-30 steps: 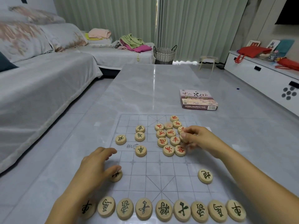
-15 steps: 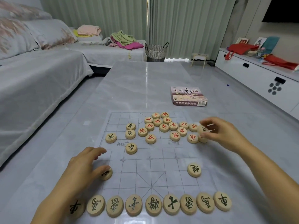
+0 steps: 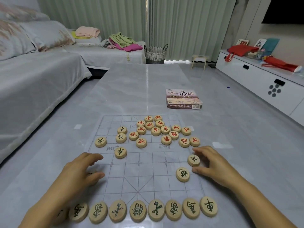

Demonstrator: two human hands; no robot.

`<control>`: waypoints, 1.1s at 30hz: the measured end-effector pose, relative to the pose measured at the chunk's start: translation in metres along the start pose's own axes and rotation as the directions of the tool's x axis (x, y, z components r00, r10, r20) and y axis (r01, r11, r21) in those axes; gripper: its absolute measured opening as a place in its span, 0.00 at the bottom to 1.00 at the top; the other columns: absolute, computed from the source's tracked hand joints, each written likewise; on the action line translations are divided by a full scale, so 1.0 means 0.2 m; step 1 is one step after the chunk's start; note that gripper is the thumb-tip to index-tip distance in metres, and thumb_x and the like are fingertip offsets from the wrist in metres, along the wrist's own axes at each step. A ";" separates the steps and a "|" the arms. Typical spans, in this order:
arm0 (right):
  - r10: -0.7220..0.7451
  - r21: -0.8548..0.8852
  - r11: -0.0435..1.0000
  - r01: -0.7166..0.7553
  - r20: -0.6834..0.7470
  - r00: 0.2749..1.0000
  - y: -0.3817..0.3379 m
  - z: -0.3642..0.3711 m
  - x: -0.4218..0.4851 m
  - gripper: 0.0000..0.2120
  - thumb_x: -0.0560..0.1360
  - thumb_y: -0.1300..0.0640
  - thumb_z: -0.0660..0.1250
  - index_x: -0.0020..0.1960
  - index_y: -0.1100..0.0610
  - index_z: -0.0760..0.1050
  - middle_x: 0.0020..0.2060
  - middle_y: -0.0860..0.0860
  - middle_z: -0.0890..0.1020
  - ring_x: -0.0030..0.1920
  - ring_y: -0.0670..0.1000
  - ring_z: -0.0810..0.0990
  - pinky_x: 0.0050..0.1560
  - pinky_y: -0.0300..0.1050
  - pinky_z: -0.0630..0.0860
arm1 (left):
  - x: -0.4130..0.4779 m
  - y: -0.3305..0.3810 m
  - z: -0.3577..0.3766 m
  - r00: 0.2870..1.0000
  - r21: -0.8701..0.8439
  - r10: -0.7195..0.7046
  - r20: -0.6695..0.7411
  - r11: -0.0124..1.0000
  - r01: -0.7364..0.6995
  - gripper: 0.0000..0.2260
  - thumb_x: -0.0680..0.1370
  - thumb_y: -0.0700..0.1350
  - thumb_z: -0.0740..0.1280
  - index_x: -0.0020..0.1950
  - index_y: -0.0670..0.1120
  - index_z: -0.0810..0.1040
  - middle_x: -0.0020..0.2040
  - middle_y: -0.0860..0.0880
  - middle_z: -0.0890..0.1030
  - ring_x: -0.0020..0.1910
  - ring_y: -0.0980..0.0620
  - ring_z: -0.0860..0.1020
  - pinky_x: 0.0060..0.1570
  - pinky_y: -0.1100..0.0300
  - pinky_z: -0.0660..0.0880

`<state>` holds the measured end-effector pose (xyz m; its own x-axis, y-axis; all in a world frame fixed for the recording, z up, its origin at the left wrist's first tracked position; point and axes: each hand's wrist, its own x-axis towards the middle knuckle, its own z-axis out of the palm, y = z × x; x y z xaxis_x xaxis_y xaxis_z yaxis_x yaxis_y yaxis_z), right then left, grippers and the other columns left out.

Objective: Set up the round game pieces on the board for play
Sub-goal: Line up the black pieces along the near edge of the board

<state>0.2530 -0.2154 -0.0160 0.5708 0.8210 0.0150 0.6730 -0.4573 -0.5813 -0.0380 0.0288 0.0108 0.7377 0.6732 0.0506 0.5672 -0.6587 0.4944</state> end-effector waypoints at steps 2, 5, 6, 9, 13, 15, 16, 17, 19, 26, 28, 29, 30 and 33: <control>0.017 -0.026 1.000 -0.018 -0.017 1.000 0.00 0.00 0.00 0.27 0.70 0.50 0.71 0.66 0.49 0.67 0.55 0.42 0.69 0.56 0.42 0.68 0.56 0.33 0.66 | 0.03 0.03 0.01 1.000 0.032 0.002 0.019 0.999 -0.003 0.20 0.72 0.47 0.71 0.62 0.52 0.73 0.55 0.55 0.73 0.52 0.57 0.72 0.54 0.61 0.68; 0.007 -0.058 0.998 -0.011 -0.053 0.999 -0.01 0.01 0.01 0.21 0.71 0.49 0.70 0.62 0.50 0.71 0.52 0.43 0.70 0.51 0.40 0.68 0.46 0.27 0.66 | 0.12 0.07 0.01 0.999 0.093 -0.037 0.040 0.995 0.033 0.21 0.72 0.48 0.71 0.64 0.52 0.71 0.62 0.52 0.73 0.57 0.54 0.74 0.60 0.57 0.70; 0.004 -0.059 0.998 -0.008 -0.060 0.998 -0.01 0.01 0.01 0.20 0.71 0.50 0.70 0.61 0.51 0.72 0.51 0.43 0.70 0.49 0.39 0.68 0.44 0.26 0.66 | 0.15 0.08 0.01 0.997 0.114 -0.054 0.052 0.992 0.048 0.22 0.73 0.47 0.70 0.65 0.51 0.70 0.63 0.51 0.72 0.59 0.53 0.73 0.60 0.57 0.70; -0.003 -0.044 0.999 0.001 -0.049 0.999 0.00 0.01 0.01 0.19 0.72 0.51 0.70 0.61 0.51 0.72 0.50 0.43 0.71 0.46 0.38 0.69 0.44 0.27 0.67 | 0.25 0.12 0.01 0.989 0.176 -0.089 0.117 0.982 0.068 0.26 0.72 0.48 0.71 0.68 0.51 0.67 0.66 0.50 0.70 0.62 0.50 0.72 0.61 0.55 0.71; -0.002 0.001 1.000 0.002 -0.023 1.000 0.02 0.00 0.01 0.19 0.72 0.53 0.69 0.62 0.49 0.72 0.49 0.40 0.70 0.48 0.38 0.71 0.43 0.28 0.68 | 0.33 0.14 0.06 0.965 0.128 -0.100 0.241 0.989 0.071 0.27 0.72 0.47 0.71 0.69 0.51 0.67 0.59 0.51 0.71 0.54 0.52 0.73 0.56 0.60 0.70; -0.001 0.017 1.000 0.002 -0.020 1.000 0.02 0.00 0.01 0.19 0.72 0.53 0.70 0.62 0.49 0.72 0.48 0.38 0.69 0.48 0.38 0.71 0.44 0.28 0.68 | 0.34 0.16 0.08 0.971 0.111 -0.072 0.230 0.993 0.047 0.23 0.73 0.47 0.71 0.66 0.50 0.71 0.55 0.52 0.71 0.50 0.53 0.71 0.52 0.62 0.69; -0.001 0.020 1.000 0.001 -0.020 1.000 0.02 0.00 0.01 0.19 0.72 0.54 0.70 0.61 0.49 0.72 0.49 0.38 0.70 0.48 0.39 0.71 0.44 0.28 0.68 | 0.33 0.17 0.10 0.977 0.100 -0.063 0.204 0.994 0.043 0.20 0.73 0.47 0.70 0.64 0.49 0.73 0.54 0.51 0.72 0.49 0.53 0.71 0.50 0.62 0.68; 0.002 0.023 1.000 -0.001 -0.020 1.000 0.02 0.00 0.01 0.19 0.72 0.54 0.70 0.62 0.49 0.72 0.49 0.39 0.70 0.49 0.39 0.71 0.44 0.29 0.68 | 0.32 0.18 0.12 0.982 0.082 -0.056 0.182 0.996 0.041 0.18 0.73 0.47 0.70 0.62 0.49 0.74 0.53 0.51 0.73 0.49 0.53 0.72 0.49 0.62 0.68; 0.005 0.032 0.999 -0.005 -0.014 1.000 0.03 0.00 0.01 0.19 0.72 0.54 0.70 0.62 0.49 0.73 0.51 0.42 0.71 0.49 0.39 0.71 0.45 0.29 0.68 | 0.29 0.23 0.16 0.984 0.031 -0.015 0.178 0.999 0.010 0.16 0.72 0.47 0.71 0.59 0.50 0.75 0.51 0.52 0.73 0.48 0.54 0.72 0.47 0.63 0.69; 0.013 0.046 0.999 -0.014 0.025 1.000 0.02 -0.01 0.01 0.20 0.72 0.54 0.70 0.62 0.48 0.72 0.53 0.43 0.71 0.50 0.41 0.71 0.46 0.31 0.69 | 0.29 0.51 0.38 0.970 -0.079 0.094 0.224 0.994 -0.078 0.18 0.70 0.49 0.73 0.58 0.49 0.76 0.52 0.50 0.75 0.51 0.50 0.75 0.50 0.58 0.72; 0.015 0.047 0.999 -0.016 0.022 1.000 0.03 -0.01 0.01 0.20 0.72 0.55 0.70 0.62 0.49 0.72 0.52 0.43 0.71 0.50 0.42 0.72 0.47 0.32 0.69 | 0.30 0.55 0.41 0.969 -0.095 0.099 0.228 0.992 -0.079 0.18 0.70 0.49 0.73 0.59 0.50 0.76 0.55 0.49 0.77 0.54 0.49 0.75 0.52 0.56 0.73; 0.018 0.048 0.999 -0.018 0.019 1.000 0.03 -0.01 0.01 0.19 0.72 0.55 0.70 0.62 0.49 0.72 0.52 0.43 0.71 0.50 0.42 0.71 0.47 0.31 0.68 | 0.30 0.56 0.42 0.967 -0.096 0.109 0.229 0.991 -0.089 0.18 0.70 0.49 0.72 0.60 0.50 0.76 0.56 0.49 0.77 0.54 0.48 0.75 0.53 0.55 0.73; 0.019 0.048 0.999 -0.020 0.017 1.000 0.03 -0.01 0.01 0.19 0.72 0.55 0.70 0.62 0.49 0.72 0.52 0.43 0.71 0.50 0.41 0.71 0.46 0.31 0.68 | 0.30 0.56 0.43 0.966 -0.098 0.119 0.228 0.990 -0.099 0.19 0.71 0.49 0.72 0.60 0.51 0.76 0.57 0.48 0.77 0.55 0.48 0.75 0.54 0.55 0.74; 0.021 0.040 0.999 -0.022 0.021 1.000 0.03 -0.01 0.02 0.19 0.72 0.54 0.70 0.62 0.48 0.72 0.52 0.43 0.71 0.49 0.39 0.71 0.46 0.29 0.68 | 0.30 0.57 0.43 0.962 -0.097 0.138 0.234 0.988 -0.118 0.19 0.71 0.48 0.72 0.62 0.51 0.75 0.57 0.48 0.76 0.55 0.48 0.75 0.55 0.54 0.73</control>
<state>0.2595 -0.2158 -0.0173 0.5750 0.8180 -0.0141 0.6411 -0.4612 -0.6135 0.1025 -0.0342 -0.0037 0.8738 0.4787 -0.0859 0.4381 -0.6980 0.5664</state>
